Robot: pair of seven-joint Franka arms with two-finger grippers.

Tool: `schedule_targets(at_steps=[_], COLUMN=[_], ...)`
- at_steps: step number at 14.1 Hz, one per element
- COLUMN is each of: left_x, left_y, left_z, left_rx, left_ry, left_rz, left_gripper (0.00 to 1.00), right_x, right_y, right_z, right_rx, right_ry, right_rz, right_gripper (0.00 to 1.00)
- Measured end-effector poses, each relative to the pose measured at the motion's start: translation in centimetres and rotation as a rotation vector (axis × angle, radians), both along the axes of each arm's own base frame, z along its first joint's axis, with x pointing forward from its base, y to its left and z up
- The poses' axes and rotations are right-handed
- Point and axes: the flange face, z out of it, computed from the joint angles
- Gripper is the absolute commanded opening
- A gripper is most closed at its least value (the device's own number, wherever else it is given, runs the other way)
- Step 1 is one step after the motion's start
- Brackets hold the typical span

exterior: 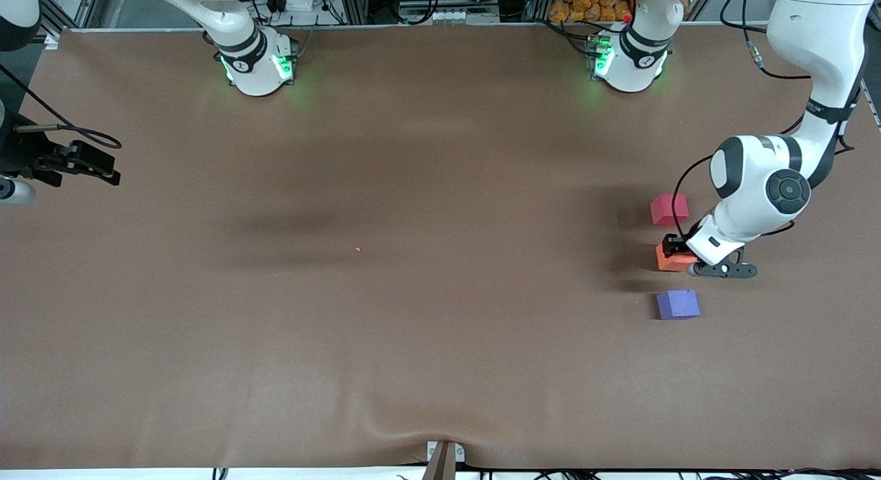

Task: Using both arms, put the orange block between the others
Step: 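Lower the orange cube between the pink and purple cubes, then open the left gripper and withdraw it from the cubes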

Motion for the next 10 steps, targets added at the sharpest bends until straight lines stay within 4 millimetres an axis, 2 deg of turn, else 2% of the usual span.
schedule_targets(at_steps=[3,6,7,9,10], left_x=[0.0,0.0,0.0,0.2,0.2], left_y=[0.0,0.0,0.0,0.0,0.0], left_z=[-0.2,-0.6,-0.8,-1.3,-1.4], left_rx=[-0.001,-0.003,-0.004,-0.007,-0.007], left_ry=[0.003,0.006,0.007,0.009,0.009], left_rz=[0.000,0.000,0.000,0.001,0.001], left_gripper=[0.01,0.08,0.30,1.00,1.00], right_x=[0.0,-0.1,-0.1,-0.1,0.0], right_y=[0.0,0.1,0.2,0.3,0.3], right_z=[0.0,-0.1,-0.1,-0.3,-0.3], right_rx=[0.000,0.001,0.001,0.001,0.001], right_ry=[0.002,0.006,0.009,0.013,0.014], right_rz=[0.003,0.006,0.008,0.010,0.010], right_gripper=[1.00,1.00,1.00,1.00,1.00])
